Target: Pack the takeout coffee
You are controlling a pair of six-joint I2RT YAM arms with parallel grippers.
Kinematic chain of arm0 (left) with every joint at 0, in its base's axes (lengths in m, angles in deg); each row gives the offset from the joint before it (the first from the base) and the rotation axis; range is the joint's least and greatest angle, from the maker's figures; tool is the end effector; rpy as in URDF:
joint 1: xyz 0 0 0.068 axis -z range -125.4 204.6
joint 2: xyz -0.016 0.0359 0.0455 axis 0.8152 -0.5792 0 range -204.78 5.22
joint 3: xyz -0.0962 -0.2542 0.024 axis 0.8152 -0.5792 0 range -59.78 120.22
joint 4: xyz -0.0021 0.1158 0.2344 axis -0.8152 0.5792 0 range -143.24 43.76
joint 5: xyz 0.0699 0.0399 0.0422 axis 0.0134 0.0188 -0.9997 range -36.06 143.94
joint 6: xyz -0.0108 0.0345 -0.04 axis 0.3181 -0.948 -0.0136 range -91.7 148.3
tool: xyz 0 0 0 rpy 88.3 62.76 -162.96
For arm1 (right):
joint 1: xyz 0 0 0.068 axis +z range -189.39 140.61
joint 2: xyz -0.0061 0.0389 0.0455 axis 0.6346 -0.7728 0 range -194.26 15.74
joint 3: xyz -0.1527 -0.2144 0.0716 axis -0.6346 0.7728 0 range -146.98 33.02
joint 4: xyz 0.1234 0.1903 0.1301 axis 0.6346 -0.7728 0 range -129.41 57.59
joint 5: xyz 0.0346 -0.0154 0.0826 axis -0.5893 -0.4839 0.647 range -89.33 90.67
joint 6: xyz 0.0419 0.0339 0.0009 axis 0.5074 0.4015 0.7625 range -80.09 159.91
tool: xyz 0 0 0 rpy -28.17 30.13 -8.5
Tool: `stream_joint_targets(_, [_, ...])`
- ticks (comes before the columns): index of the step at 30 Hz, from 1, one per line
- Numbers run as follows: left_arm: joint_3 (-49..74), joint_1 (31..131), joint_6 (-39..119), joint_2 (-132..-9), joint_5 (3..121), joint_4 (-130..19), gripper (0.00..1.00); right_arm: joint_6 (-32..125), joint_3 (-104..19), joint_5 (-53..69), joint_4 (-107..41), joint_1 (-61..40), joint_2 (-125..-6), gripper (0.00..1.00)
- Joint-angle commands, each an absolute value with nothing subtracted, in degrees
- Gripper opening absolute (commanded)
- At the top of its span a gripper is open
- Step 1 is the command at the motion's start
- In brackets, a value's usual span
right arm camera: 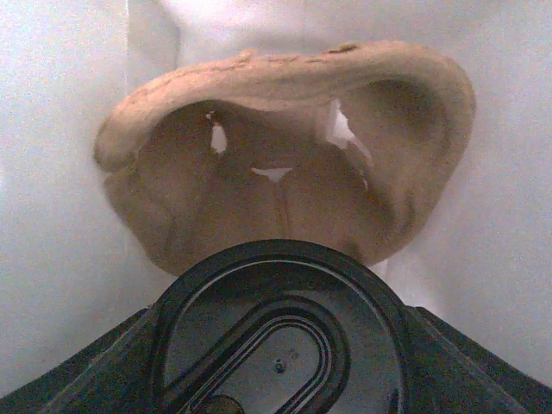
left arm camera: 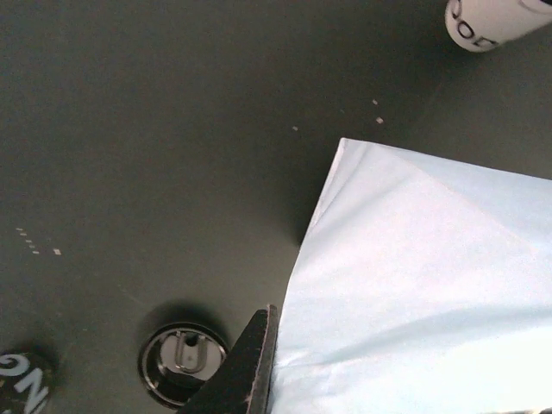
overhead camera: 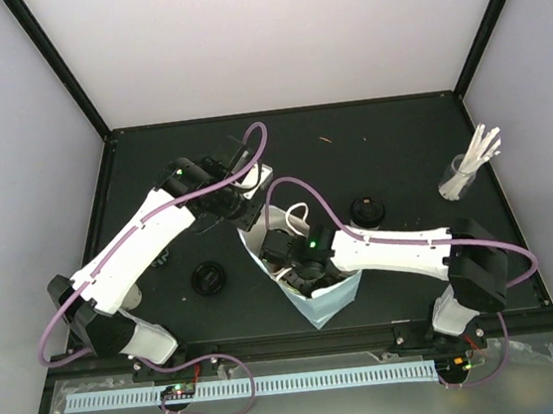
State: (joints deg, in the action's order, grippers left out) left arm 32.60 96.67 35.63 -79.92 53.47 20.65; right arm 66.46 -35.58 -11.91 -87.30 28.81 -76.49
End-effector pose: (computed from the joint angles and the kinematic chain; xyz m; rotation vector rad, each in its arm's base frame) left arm 0.2055 -0.1851 0.3664 0.8213 2.6339 -0.2280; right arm 0.1187 0.2761 0.2276 -0.9823 2.6706 -0.0020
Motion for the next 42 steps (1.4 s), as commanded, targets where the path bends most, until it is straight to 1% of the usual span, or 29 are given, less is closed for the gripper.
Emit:
stream_joint_targets(1, [35.67,95.25,36.71,-76.84,44.6,17.69,0.03,63.56,-36.31,-14.17,-90.1,27.55,-78.15,0.37])
stream_joint_targets(13, [29.52,94.1,36.3,-75.64,44.6,14.36,0.02,65.22,-28.86,-8.72,-89.86,27.49,-78.91,0.37])
stream_joint_targets(26, [29.69,93.48,35.95,-75.81,44.98,13.77,0.02,65.83,-23.6,-2.8,-94.07,27.47,-78.67,0.37])
stream_joint_targets(34, [29.73,93.49,35.77,-76.25,45.06,13.39,0.02,68.17,-22.53,-6.24,-96.32,28.66,-78.88,0.37])
stream_joint_targets(42, [29.67,93.42,35.67,-76.61,45.31,13.41,0.02,70.1,-18.59,-3.82,-93.91,29.8,-78.04,0.36])
